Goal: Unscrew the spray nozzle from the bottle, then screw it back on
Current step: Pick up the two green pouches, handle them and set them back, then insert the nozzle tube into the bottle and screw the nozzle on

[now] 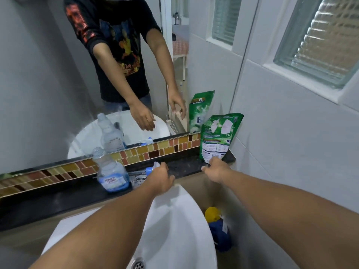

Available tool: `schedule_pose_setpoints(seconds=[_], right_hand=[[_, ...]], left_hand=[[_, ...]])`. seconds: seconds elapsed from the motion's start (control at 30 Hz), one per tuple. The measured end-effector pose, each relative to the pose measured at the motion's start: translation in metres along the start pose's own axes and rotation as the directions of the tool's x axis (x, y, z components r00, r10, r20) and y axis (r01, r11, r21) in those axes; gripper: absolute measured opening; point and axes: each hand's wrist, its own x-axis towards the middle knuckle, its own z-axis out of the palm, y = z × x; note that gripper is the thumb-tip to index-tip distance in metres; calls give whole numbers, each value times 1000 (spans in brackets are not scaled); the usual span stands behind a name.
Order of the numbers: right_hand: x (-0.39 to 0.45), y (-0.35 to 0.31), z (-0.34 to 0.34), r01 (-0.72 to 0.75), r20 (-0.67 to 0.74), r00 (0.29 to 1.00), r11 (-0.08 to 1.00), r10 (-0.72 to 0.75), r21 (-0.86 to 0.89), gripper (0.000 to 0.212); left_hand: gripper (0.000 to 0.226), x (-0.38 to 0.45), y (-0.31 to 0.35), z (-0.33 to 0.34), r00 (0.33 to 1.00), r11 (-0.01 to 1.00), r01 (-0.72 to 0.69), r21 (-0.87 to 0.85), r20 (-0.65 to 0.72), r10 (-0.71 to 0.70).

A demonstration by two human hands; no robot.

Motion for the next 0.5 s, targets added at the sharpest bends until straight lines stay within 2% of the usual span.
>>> schedule_pose_setpoints(seconds=[0.07, 0.37, 0.5], right_hand=[[-9, -12, 10, 38, 9, 999, 999, -38, -11, 46], [-41, -75, 57, 219, 70, 975, 971, -213, -100, 58], [-50, -103, 74, 292, 106, 955, 945, -279, -145, 58]], left_hand=[[61, -13, -17, -8, 1000, 999, 12, 32, 7, -12], [37, -66, -94, -49, 996, 985, 85, 152, 20, -89], [40, -86, -124, -65, 991, 972, 128, 197, 5, -131]])
